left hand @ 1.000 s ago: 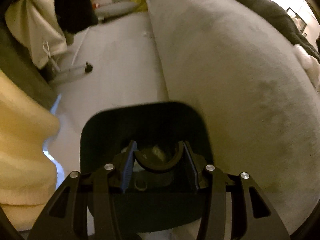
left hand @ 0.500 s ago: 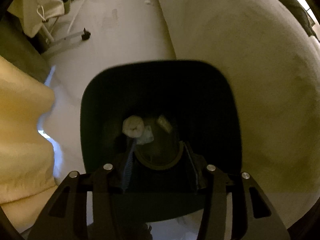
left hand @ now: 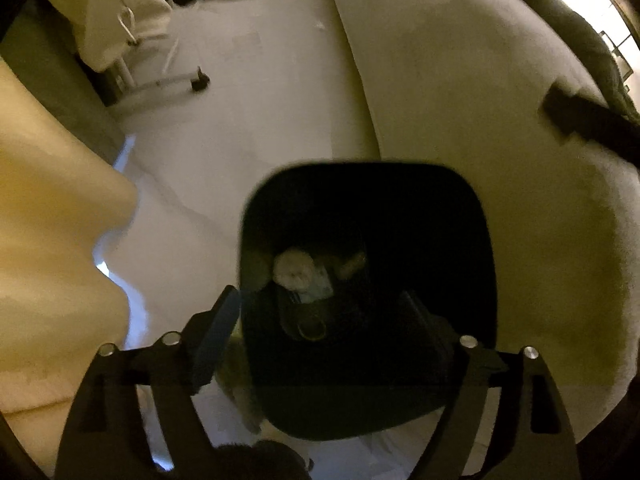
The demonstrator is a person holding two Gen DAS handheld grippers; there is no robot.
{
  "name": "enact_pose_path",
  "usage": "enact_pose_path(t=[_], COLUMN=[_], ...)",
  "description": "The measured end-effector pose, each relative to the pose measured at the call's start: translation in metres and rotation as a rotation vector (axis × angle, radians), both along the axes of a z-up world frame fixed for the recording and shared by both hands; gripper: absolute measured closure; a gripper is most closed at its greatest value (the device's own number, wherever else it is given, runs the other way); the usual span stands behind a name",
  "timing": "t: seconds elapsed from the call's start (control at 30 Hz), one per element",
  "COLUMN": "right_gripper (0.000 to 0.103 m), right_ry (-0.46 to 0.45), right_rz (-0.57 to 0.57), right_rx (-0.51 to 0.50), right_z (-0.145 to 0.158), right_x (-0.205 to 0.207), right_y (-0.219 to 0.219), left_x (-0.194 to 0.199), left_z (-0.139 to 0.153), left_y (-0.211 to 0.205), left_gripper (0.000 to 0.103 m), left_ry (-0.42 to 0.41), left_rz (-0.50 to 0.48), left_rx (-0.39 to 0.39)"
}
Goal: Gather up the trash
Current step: 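Move both tools back over the bed toward the bubble wrap and tape roll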
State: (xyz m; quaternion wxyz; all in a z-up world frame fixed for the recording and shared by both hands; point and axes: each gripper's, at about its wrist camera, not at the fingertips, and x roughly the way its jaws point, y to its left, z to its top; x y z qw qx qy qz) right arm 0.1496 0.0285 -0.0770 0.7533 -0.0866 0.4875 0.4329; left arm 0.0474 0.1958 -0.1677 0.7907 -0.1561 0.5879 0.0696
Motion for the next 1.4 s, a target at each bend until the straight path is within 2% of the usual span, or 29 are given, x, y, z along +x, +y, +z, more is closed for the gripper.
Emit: enact_pose_path(t=[0.23,0.43,0.53,0.67,0.83,0.97,1.1,1.17,1.23,1.4], right_gripper=[0.054,0.054,0.054,0.054,0.054,0.054,0.054,0.051,0.041,0.033], right_ry=[0.018,0.038,0.042,0.041,0.049,0.054,0.053,0.056,0.058,0.04], right_rz=[0.011,0.01,0.024,0.046,0.049,0.054,0.064,0.071,0.08,0.092], right_rx=[-0.058,-0.09,-0.109,-0.132,-0.155,-0.176,-0.191,-0.191,-0.179,-0.168], right_z=[-0.018,-0.031,-0.037,-0.042,-0.05,-0.055,-0.058,-0.057,-0.055,-0.048], right_x=[0.002,0.002,-0.002,-0.008,-0.009,-0.011,-0.015,-0.018,-0.02,-0.023], right_y=[0.015,0.025,0.031,0.036,0.035,0.035,0.034,0.035,0.033,0.032], left_x=[-0.009,-0.026,-0.03,-0.03,-0.037,-0.04,-0.039,-0.039,-0.041,-0.047], left_z=[0.031,0.07,0.084,0.096,0.125,0.144,0.155,0.16,0.167,0.183], left_y=[0.014,0.017,0.019,0.022,0.029,0.031,0.038,0.038,0.038,0.04], left_gripper=[0.012,0.008,0.006,0.006,0.006,0.004,0.004,0.004,0.004,0.004], left_ry=[-0.084,-0.233,-0.284,-0.311,-0.432,-0.503,-0.54,-0.562,-0.587,-0.641], left_rz=[0.014,0.002,0.004,-0.008,0.031,0.061,0.097,0.112,0.121,0.145], left_rx=[0.101,0.2,0.211,0.227,0.262,0.329,0.295,0.29,0.289,0.301])
